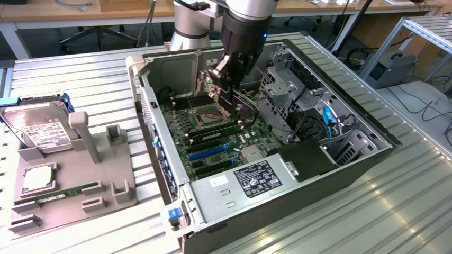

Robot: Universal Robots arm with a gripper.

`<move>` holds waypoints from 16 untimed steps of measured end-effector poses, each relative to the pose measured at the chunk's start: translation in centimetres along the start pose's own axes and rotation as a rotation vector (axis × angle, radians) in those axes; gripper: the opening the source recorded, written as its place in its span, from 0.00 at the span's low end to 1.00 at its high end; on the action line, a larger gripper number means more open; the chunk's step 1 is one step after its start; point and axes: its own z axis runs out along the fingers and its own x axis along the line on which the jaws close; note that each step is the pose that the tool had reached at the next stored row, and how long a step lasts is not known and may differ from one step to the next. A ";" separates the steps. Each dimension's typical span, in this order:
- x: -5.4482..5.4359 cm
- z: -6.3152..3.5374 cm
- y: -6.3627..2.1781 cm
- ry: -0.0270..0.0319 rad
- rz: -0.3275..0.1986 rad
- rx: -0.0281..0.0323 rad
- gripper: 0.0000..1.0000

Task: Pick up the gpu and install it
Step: 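Insert the gpu into the slot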

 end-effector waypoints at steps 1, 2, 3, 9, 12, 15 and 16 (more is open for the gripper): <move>0.0 0.00 0.00 0.0001 -0.004 -0.0001 0.27; 0.0 0.01 0.00 0.0002 -0.008 -0.0002 0.27; 0.0 0.01 0.00 0.0003 -0.012 -0.0003 0.27; 0.0 0.04 0.00 0.0010 -0.039 -0.0011 0.27; 0.0 0.05 0.00 0.0013 -0.053 -0.0014 0.27; 0.0 0.06 0.00 0.0016 -0.065 -0.0017 0.27; 0.0 0.06 -0.01 0.0016 -0.068 -0.0018 0.27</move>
